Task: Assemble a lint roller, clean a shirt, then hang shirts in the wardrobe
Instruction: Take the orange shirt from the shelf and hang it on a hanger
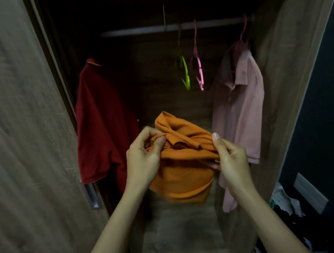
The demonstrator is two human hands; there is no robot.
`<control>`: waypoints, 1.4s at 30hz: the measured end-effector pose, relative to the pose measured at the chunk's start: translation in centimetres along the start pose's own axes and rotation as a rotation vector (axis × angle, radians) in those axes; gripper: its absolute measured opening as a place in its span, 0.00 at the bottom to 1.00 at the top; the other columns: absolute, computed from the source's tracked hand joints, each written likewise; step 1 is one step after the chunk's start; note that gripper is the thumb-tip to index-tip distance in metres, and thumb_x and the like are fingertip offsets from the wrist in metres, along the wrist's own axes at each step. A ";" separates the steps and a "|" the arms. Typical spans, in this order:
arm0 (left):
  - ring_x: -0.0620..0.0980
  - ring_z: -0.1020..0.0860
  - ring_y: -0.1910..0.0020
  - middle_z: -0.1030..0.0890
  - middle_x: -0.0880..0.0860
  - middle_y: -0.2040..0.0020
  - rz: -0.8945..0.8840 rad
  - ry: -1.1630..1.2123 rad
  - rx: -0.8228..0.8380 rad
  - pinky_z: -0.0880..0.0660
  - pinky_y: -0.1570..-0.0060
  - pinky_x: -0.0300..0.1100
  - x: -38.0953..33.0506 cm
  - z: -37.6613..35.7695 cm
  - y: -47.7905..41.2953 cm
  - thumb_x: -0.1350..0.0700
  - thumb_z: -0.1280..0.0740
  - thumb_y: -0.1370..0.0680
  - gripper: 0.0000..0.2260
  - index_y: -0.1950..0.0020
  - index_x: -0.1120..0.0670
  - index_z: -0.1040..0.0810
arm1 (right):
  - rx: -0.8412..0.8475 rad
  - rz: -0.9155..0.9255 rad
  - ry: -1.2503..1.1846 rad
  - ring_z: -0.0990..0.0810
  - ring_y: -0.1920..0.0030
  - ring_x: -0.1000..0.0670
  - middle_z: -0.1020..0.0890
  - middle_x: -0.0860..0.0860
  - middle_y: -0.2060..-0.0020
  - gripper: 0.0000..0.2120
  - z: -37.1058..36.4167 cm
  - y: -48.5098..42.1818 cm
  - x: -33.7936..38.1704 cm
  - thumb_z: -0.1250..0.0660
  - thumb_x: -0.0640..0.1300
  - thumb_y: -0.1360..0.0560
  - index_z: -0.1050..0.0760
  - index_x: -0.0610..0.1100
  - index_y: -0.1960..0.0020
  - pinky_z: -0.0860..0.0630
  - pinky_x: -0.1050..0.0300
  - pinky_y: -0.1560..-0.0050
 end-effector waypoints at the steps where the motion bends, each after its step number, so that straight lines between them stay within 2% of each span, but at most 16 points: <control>1: 0.41 0.22 0.66 0.21 0.44 0.64 0.017 0.015 -0.008 0.27 0.63 0.35 0.0 0.3 -0.3 0.59 0.33 0.22 0.05 0.57 0.52 0.23 | -0.006 0.007 0.031 0.16 0.57 0.55 0.16 0.48 0.58 0.13 0.3 0.0 0.0 0.42 0.46 0.20 0.21 0.47 0.56 0.19 0.62 0.61; 3: 0.44 0.24 0.75 0.24 0.46 0.68 0.052 0.035 0.001 0.29 0.72 0.36 0.0 0.9 -0.8 0.58 0.35 0.21 0.05 0.57 0.52 0.25 | 0.009 0.020 0.108 0.15 0.59 0.53 0.16 0.47 0.59 0.13 0.8 -0.1 -0.2 0.42 0.47 0.20 0.22 0.46 0.57 0.19 0.61 0.62; 5: 0.46 0.26 0.76 0.25 0.47 0.70 0.051 -0.002 0.025 0.29 0.76 0.38 -0.3 1.3 -1.3 0.57 0.35 0.20 0.05 0.57 0.53 0.26 | 0.002 0.016 0.215 0.15 0.64 0.51 0.17 0.45 0.64 0.15 1.2 -0.2 -0.9 0.43 0.48 0.20 0.23 0.41 0.57 0.19 0.59 0.64; 8: 0.47 0.23 0.68 0.22 0.51 0.67 0.039 -0.059 0.036 0.25 0.66 0.42 -0.8 1.5 -1.9 0.54 0.36 0.20 0.07 0.57 0.53 0.26 | -0.054 0.123 0.557 0.19 0.69 0.53 0.20 0.46 0.71 0.17 1.7 -0.5 -2.0 0.40 0.51 0.21 0.24 0.40 0.60 0.21 0.49 0.63; 10: 0.51 0.22 0.63 0.22 0.55 0.64 0.035 -0.051 0.031 0.24 0.58 0.49 -0.8 1.4 -2.4 0.52 0.37 0.20 0.08 0.58 0.53 0.27 | -0.091 0.219 0.694 0.22 0.63 0.57 0.19 0.51 0.64 0.09 1.6 -0.7 -2.0 0.37 0.50 0.22 0.24 0.47 0.57 0.24 0.55 0.62; 11: 0.51 0.22 0.62 0.23 0.55 0.64 0.033 -0.040 0.028 0.25 0.57 0.51 -0.8 1.3 -2.5 0.52 0.37 0.20 0.08 0.58 0.54 0.28 | -0.089 0.243 0.693 0.23 0.60 0.59 0.19 0.53 0.58 0.06 1.3 -0.7 -1.7 0.36 0.50 0.23 0.24 0.49 0.52 0.26 0.61 0.60; 14: 0.48 0.27 0.65 0.27 0.50 0.65 0.043 0.018 0.047 0.27 0.61 0.50 -0.6 0.3 -2.6 0.53 0.38 0.19 0.09 0.58 0.53 0.29 | -0.001 0.275 0.587 0.24 0.54 0.64 0.22 0.58 0.49 0.11 -0.2 -0.7 -0.8 0.34 0.50 0.23 0.26 0.50 0.42 0.29 0.72 0.56; 17: 0.46 0.29 0.69 0.29 0.48 0.67 0.079 0.139 0.056 0.31 0.67 0.43 -0.1 -0.4 -2.4 0.53 0.39 0.19 0.09 0.58 0.52 0.31 | 0.133 0.233 0.444 0.24 0.48 0.67 0.23 0.60 0.47 0.15 -1.6 -0.5 -0.8 0.35 0.49 0.23 0.26 0.48 0.38 0.30 0.75 0.51; 20: 0.44 0.32 0.76 0.32 0.50 0.70 0.095 0.277 0.042 0.33 0.75 0.38 -0.1 -0.2 -2.3 0.54 0.40 0.19 0.08 0.57 0.54 0.32 | 0.215 0.103 0.320 0.25 0.50 0.72 0.23 0.62 0.47 0.16 -2.2 -0.2 -1.5 0.36 0.49 0.23 0.27 0.48 0.36 0.30 0.77 0.53; 23: 0.43 0.34 0.78 0.33 0.52 0.70 0.114 0.340 0.058 0.34 0.77 0.34 -0.3 -0.2 -2.1 0.55 0.41 0.18 0.08 0.57 0.54 0.33 | 0.227 0.073 0.224 0.20 0.50 0.63 0.19 0.57 0.49 0.17 -2.6 0.4 -1.9 0.35 0.51 0.25 0.24 0.45 0.39 0.27 0.72 0.52; 25: 0.44 0.35 0.78 0.34 0.52 0.71 0.127 0.370 0.078 0.36 0.78 0.36 -0.5 -0.2 -2.0 0.55 0.41 0.18 0.08 0.57 0.54 0.32 | 0.195 0.096 0.183 0.18 0.51 0.56 0.17 0.54 0.52 0.16 -2.8 0.6 -1.8 0.35 0.53 0.28 0.22 0.46 0.44 0.24 0.67 0.52; 29: 0.45 0.36 0.79 0.35 0.54 0.71 0.134 0.389 0.091 0.38 0.78 0.37 -0.4 0.2 -2.1 0.55 0.41 0.18 0.08 0.56 0.54 0.32 | 0.122 0.176 0.085 0.19 0.57 0.59 0.17 0.57 0.62 0.07 -2.9 0.3 -1.2 0.34 0.47 0.25 0.20 0.43 0.54 0.25 0.67 0.56; 33: 0.47 0.35 0.76 0.32 0.52 0.69 0.171 0.384 0.107 0.38 0.77 0.37 0.6 0.7 -2.0 0.52 0.40 0.19 0.09 0.57 0.53 0.30 | 0.121 0.201 0.062 0.21 0.59 0.60 0.19 0.57 0.64 0.06 -2.9 -0.7 -0.2 0.36 0.43 0.22 0.23 0.43 0.56 0.26 0.66 0.57; 36: 0.46 0.29 0.70 0.28 0.53 0.65 0.136 0.277 0.137 0.32 0.71 0.35 1.1 1.6 -2.0 0.53 0.38 0.19 0.08 0.56 0.55 0.28 | 0.123 0.213 0.045 0.22 0.59 0.52 0.20 0.52 0.63 0.06 -3.0 -1.4 0.7 0.35 0.45 0.22 0.23 0.46 0.57 0.25 0.57 0.57; 40: 0.47 0.22 0.59 0.22 0.54 0.59 0.002 0.066 0.119 0.25 0.56 0.42 1.1 3.1 -3.0 0.53 0.36 0.20 0.07 0.55 0.55 0.25 | 0.140 0.209 0.053 0.22 0.63 0.52 0.21 0.52 0.67 0.06 -3.6 -1.9 1.6 0.36 0.43 0.22 0.24 0.42 0.56 0.26 0.59 0.62; 42: 0.45 0.22 0.61 0.22 0.52 0.61 -0.016 -0.013 0.084 0.25 0.59 0.40 1.1 3.6 -3.2 0.54 0.36 0.20 0.07 0.55 0.56 0.25 | 0.135 0.227 0.088 0.23 0.63 0.51 0.22 0.49 0.67 0.07 -3.8 -2.1 1.7 0.36 0.43 0.22 0.24 0.40 0.55 0.26 0.57 0.61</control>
Point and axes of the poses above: each hand's wrist, its own y-axis away from the middle knuckle, its own z-axis out of the back of the hand, x = y × z, the point moved 4 cm from there along -y, towards the middle knuckle
